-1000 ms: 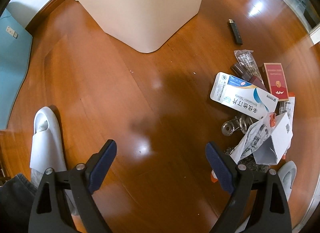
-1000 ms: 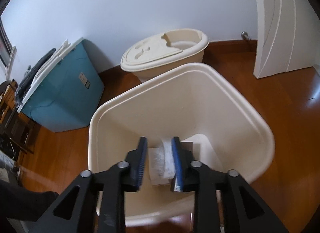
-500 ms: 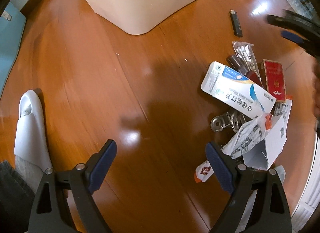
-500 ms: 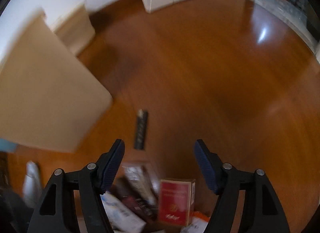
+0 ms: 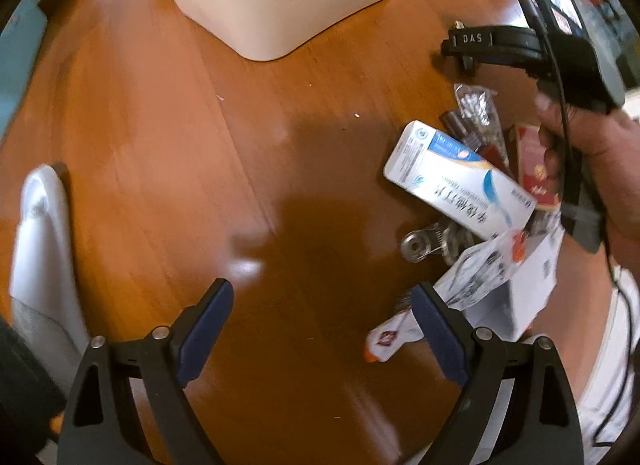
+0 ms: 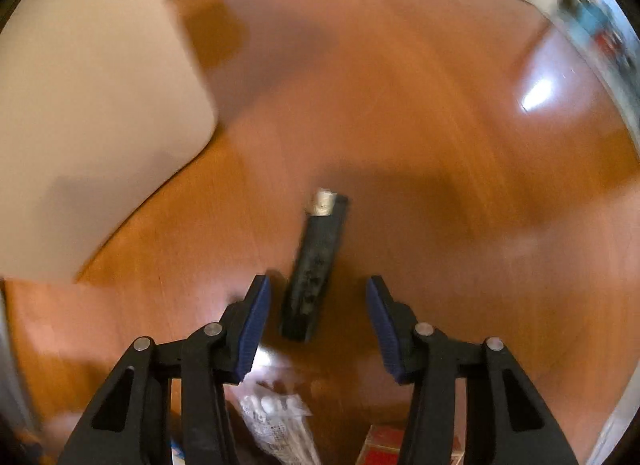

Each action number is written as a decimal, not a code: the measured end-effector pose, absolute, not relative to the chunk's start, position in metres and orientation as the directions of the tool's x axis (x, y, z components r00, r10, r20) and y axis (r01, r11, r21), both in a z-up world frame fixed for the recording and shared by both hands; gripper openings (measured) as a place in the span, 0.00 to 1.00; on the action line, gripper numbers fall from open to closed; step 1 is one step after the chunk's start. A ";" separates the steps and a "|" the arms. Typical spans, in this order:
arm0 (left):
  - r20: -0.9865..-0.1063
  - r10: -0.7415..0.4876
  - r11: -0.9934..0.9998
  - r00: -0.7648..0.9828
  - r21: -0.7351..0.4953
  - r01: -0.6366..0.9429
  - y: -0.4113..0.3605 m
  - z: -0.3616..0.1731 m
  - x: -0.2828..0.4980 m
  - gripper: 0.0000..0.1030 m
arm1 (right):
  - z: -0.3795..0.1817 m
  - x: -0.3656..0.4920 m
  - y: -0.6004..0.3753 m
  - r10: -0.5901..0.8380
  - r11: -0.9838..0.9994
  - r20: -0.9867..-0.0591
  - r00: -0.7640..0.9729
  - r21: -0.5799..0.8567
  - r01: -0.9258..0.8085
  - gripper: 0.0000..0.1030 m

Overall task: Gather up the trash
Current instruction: 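Grasp the black lighter with the right tool while the left grasps a wrapper, then drop the orange-white wrapper into the wastebasket with the left tool, then drop the black lighter into the wastebasket with the right tool, then grasp the red cigarette pack with the right tool while the left grasps the white box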

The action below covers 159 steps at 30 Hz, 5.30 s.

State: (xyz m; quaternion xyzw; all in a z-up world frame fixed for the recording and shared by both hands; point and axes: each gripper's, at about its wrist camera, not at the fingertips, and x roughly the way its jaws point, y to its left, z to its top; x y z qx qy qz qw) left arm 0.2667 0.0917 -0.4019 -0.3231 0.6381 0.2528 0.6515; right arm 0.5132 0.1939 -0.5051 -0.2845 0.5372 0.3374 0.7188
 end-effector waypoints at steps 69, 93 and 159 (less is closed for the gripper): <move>-0.824 0.404 0.752 0.397 0.052 -0.657 0.239 -0.192 0.379 0.21 | -0.359 0.504 0.023 0.587 0.767 -0.762 0.274 0.414 -0.490 0.18; -0.861 0.359 0.761 0.361 0.046 -0.647 0.099 -0.268 0.279 0.81 | -0.211 0.481 0.109 0.800 0.540 -0.529 0.284 0.426 -0.726 0.19; -0.973 -0.223 0.972 0.066 -0.216 0.095 -0.034 -0.395 0.367 0.81 | -0.459 0.499 -0.027 0.439 0.817 -0.888 0.137 0.331 -0.472 0.57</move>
